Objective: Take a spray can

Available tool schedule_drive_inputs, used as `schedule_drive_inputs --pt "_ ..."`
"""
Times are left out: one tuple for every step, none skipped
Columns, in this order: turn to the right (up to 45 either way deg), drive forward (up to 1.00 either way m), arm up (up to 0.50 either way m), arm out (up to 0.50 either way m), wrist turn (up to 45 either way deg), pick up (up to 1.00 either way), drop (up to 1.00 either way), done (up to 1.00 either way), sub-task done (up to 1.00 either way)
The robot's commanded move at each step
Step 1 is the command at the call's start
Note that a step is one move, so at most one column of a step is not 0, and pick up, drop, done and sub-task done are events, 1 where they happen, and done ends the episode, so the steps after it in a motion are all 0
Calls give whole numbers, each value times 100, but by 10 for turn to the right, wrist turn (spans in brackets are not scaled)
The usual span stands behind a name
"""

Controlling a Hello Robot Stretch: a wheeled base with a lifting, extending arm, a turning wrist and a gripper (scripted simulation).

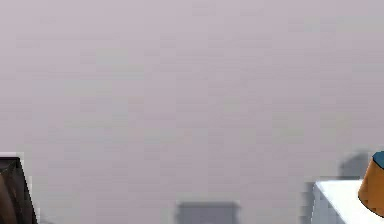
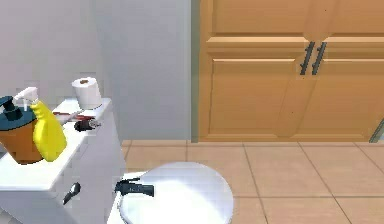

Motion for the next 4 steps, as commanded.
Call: schedule_drive_inputs --pt "0 0 50 0 0 0 0 0 0" --pt "0 0 14 0 0 0 0 0 0" --pt "0 0 0 40 0 0 0 0 0" --pt "0 0 0 0 450 0 0 0 0"
